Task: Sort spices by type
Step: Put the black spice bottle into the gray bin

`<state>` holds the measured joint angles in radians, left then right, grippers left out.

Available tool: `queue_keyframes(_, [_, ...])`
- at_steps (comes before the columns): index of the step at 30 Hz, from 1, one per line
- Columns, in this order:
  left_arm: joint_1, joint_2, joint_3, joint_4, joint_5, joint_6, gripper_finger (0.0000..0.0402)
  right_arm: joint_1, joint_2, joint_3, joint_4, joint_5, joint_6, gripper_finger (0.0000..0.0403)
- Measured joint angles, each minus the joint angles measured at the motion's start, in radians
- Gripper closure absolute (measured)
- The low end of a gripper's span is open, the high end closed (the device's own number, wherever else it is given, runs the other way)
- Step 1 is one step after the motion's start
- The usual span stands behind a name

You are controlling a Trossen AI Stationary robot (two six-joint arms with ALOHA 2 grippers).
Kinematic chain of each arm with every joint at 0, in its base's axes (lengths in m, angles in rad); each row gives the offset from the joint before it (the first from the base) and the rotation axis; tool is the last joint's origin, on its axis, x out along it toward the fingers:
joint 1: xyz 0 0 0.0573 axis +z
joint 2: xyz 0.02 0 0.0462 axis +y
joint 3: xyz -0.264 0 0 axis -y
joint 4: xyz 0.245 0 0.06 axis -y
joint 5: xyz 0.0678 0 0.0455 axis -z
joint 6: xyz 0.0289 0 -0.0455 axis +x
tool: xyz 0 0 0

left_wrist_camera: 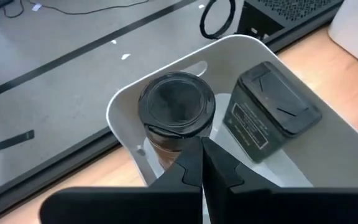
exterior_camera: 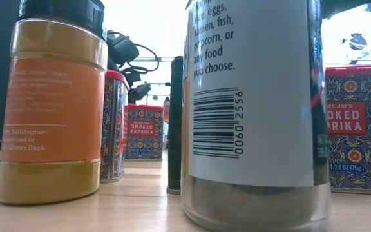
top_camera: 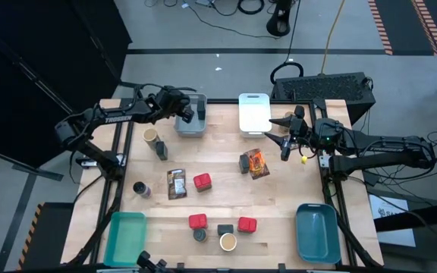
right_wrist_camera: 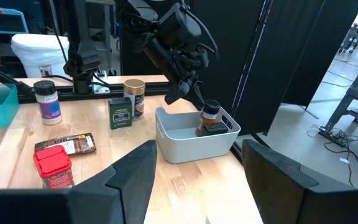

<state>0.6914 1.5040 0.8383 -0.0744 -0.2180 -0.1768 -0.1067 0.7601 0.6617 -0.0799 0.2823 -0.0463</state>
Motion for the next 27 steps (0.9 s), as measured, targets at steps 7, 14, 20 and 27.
queue_keyframes(7, [-0.003,0.0,0.0,-0.041,0.0,-0.029,0.0401,0.0,0.0,0.0,0.0,0.0,0.0,0.0181])
queue_keyframes(14, [-0.05,-0.004,0.019,0.004,0.099,-0.08,0.0401,0.0,0.0,0.0,0.0,0.0,-0.001,0.0181])
queue_keyframes(20, [-0.052,0.02,0.021,0.058,0.061,-0.054,0.0401,0.0,0.0,0.0,0.0,0.0,-0.001,0.0181])
queue_keyframes(27, [-0.019,0.073,0.021,0.052,0.023,-0.076,0.0401,0.0,0.0,0.0,0.0,0.0,0.0,0.0181])
